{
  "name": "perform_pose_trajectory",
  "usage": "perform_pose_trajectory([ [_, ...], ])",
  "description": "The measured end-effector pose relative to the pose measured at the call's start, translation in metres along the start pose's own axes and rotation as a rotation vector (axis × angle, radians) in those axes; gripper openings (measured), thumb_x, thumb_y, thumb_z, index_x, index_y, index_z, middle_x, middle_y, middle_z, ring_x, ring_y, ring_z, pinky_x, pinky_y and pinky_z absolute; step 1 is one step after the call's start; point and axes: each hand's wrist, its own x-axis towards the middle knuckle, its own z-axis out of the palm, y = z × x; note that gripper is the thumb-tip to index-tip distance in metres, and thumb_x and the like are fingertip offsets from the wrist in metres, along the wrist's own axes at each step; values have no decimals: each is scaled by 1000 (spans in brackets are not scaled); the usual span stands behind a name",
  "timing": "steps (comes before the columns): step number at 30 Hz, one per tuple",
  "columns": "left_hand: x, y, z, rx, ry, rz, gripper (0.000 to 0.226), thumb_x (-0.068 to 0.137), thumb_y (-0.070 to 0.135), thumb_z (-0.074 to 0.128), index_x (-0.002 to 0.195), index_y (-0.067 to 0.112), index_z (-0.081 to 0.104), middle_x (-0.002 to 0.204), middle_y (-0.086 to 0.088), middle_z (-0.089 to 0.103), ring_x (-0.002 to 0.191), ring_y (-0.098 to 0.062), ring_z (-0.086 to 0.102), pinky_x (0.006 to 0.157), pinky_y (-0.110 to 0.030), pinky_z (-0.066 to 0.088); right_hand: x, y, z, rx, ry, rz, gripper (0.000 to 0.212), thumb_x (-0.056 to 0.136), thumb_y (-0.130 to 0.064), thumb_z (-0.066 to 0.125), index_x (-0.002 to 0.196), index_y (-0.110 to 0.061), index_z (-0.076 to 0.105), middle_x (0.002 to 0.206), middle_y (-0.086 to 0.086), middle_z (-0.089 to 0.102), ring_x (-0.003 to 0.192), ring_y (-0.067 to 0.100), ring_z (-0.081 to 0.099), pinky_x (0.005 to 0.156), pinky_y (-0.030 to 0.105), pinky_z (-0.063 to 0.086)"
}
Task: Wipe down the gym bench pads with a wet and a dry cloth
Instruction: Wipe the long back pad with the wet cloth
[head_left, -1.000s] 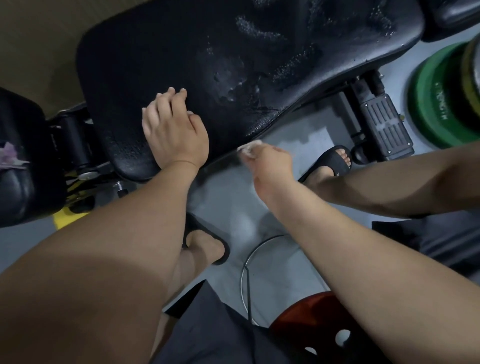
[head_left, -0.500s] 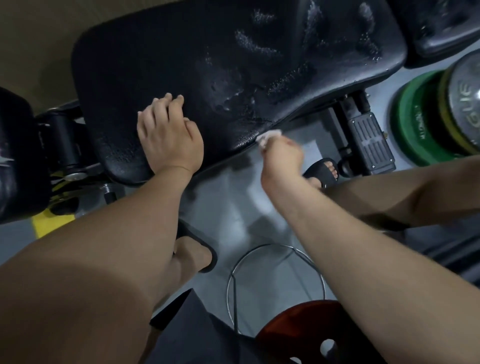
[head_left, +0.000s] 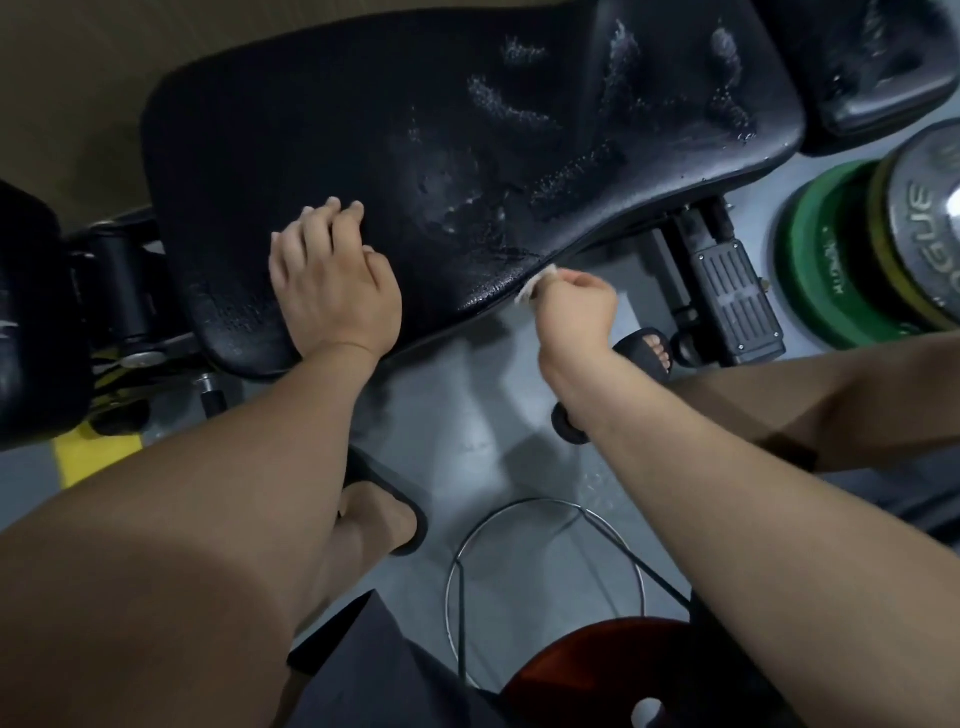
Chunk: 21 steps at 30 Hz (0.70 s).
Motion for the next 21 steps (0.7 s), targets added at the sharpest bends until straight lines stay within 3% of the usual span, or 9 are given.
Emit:
perform_pose_trajectory([
  [3, 0, 0, 1, -3, -3, -4, 50, 96, 27, 36, 144, 24, 50, 152, 1, 46, 143, -25, 35, 123, -48, 20, 15, -11, 6, 91, 198, -25, 34, 99, -7, 56, 67, -14, 56, 58, -3, 58, 52, 2, 52, 60, 23, 48],
  [6, 1, 0, 1, -1, 2, -6, 49, 96, 27, 36, 143, 25, 50, 152, 1, 46, 143, -25, 35, 123, -49, 21, -7, 1, 9, 39, 113, -91, 29, 101, -1, 51, 74, -3, 59, 57, -8, 51, 43, -4, 46, 55, 13, 40],
  [8, 1, 1, 0, -11, -3, -7, 50, 96, 27, 36, 143, 25, 50, 152, 1, 46, 143, -25, 35, 123, -49, 21, -6, -1, 0, -2, 38, -115, 36, 102, 0, 50, 67, -2, 57, 53, -7, 53, 43, -3, 47, 56, 13, 40],
  [10, 1, 0, 1, -4, 1, -5, 50, 95, 27, 36, 143, 25, 50, 152, 1, 46, 143, -25, 35, 123, -48, 20, 11, -17, -6, 52, 77, -119, 44, 102, 0, 49, 59, -9, 53, 50, -5, 54, 44, 0, 47, 58, 15, 41],
  [13, 1, 0, 1, -10, 0, -5, 50, 96, 27, 37, 143, 24, 50, 151, 1, 46, 143, -25, 35, 124, -48, 19, 18, -23, -1, 107, 206, -96, 40, 101, -2, 49, 62, -12, 50, 57, -3, 52, 48, 2, 44, 56, 16, 39],
  [16, 1, 1, 1, -5, 3, -8, 49, 96, 27, 37, 143, 24, 51, 151, 1, 47, 143, -25, 36, 123, -48, 20, -4, -3, 0, -1, 23, -199, 31, 98, 2, 45, 69, 8, 55, 61, 6, 56, 55, 7, 50, 63, 19, 42],
  [17, 1, 1, 1, -8, 0, -8, 49, 96, 27, 38, 143, 24, 51, 151, 1, 47, 143, -25, 36, 123, -49, 20, -6, -6, -6, 0, -19, -187, 31, 98, 2, 46, 69, 7, 57, 62, 7, 58, 54, 7, 51, 62, 18, 43],
  [21, 1, 2, 1, -11, -4, -4, 48, 96, 27, 39, 143, 24, 50, 151, 1, 46, 143, -25, 35, 122, -49, 21, 30, -34, -10, 119, 192, -126, 34, 98, -2, 51, 65, -6, 59, 57, -1, 62, 47, 3, 54, 59, 21, 45],
])
